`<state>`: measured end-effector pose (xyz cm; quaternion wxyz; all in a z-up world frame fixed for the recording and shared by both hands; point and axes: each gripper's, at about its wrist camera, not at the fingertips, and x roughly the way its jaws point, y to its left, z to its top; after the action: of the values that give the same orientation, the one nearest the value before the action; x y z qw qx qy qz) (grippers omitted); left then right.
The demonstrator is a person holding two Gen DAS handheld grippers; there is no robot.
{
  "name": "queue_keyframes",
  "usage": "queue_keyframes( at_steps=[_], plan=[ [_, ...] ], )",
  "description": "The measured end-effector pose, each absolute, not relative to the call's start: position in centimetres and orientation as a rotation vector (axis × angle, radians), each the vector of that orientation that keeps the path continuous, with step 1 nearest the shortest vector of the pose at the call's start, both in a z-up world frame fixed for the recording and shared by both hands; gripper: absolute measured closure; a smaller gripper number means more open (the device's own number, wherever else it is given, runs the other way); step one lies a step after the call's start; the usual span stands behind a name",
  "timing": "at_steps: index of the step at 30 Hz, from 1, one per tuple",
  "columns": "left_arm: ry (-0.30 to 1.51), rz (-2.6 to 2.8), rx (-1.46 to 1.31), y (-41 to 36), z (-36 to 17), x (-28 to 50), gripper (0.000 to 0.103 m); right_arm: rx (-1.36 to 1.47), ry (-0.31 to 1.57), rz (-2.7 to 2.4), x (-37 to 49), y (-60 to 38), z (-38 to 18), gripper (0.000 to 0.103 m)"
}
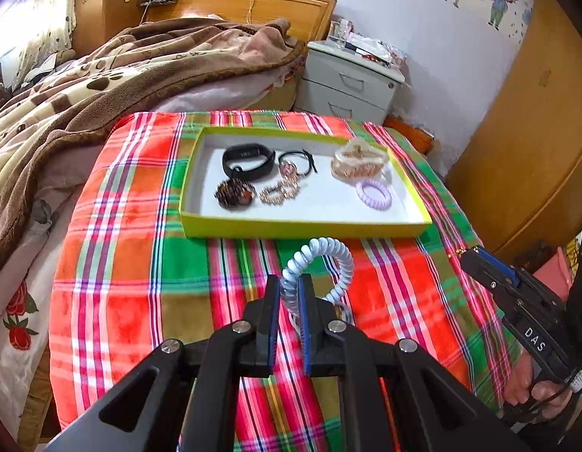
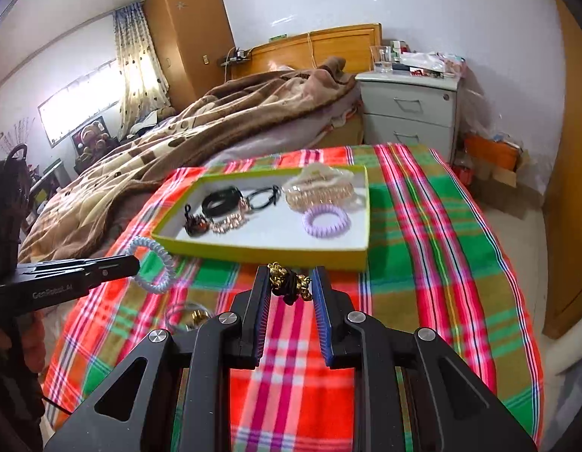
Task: Organize jewelry
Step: 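Carry the blue hair tie and flower clip with both tools over the tray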
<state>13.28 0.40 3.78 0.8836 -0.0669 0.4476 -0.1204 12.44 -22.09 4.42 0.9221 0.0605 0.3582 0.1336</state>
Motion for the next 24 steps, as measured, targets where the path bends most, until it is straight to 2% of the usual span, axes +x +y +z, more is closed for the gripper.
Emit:
queue_keyframes(
  at_steps=[13,24],
  plan=[
    [0.906,-0.248,-0.190,1.4,4.8,19.4,0.093,0.101,0.750,0.293,18.1,-19.7,4.6,0.080],
    [0.953,-0.243,-0.201,1.2,2.8,23.9,0.093,0.078,0.819,0.300,22.7,-18.3,2.3,0.080]
  ],
)
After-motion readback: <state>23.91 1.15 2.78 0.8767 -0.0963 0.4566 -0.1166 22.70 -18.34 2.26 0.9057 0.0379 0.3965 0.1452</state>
